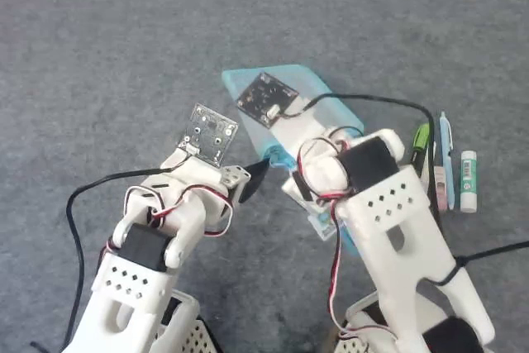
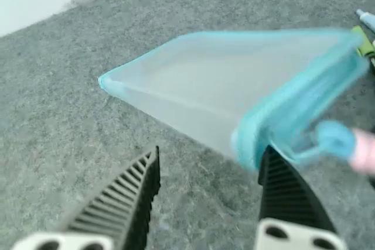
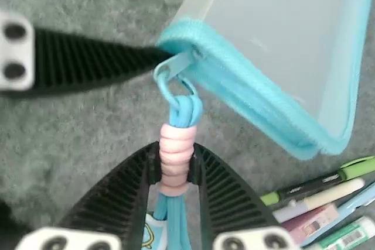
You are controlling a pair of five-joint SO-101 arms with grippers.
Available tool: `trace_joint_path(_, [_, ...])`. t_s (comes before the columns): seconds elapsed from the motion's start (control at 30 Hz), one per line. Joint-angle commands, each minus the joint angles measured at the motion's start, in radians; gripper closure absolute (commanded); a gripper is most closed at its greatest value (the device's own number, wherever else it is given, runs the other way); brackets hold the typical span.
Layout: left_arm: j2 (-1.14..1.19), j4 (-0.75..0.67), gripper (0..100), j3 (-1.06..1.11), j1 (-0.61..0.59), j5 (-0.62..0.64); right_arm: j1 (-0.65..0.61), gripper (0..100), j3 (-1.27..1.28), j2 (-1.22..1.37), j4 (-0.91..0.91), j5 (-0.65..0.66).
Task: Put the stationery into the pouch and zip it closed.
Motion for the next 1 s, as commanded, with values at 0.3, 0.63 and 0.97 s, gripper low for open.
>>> trace_joint_path(0.3, [-0.029,-0.046,74,-0.013,-0.003,0.021,0.036,99.2,0.172,-0.266,-0.056,0.032])
trace_joint_path(0.63, [-0.038,0.126,69,-0.111,0.081,0.02,0.091,99.2,0.091,-0.125,-0.128,-0.031])
trace_joint_path(0.97, [-0.032,0.117,67,-0.11,0.078,0.012,0.088,99.2,-0.089,-0.005,-0.071,-0.038])
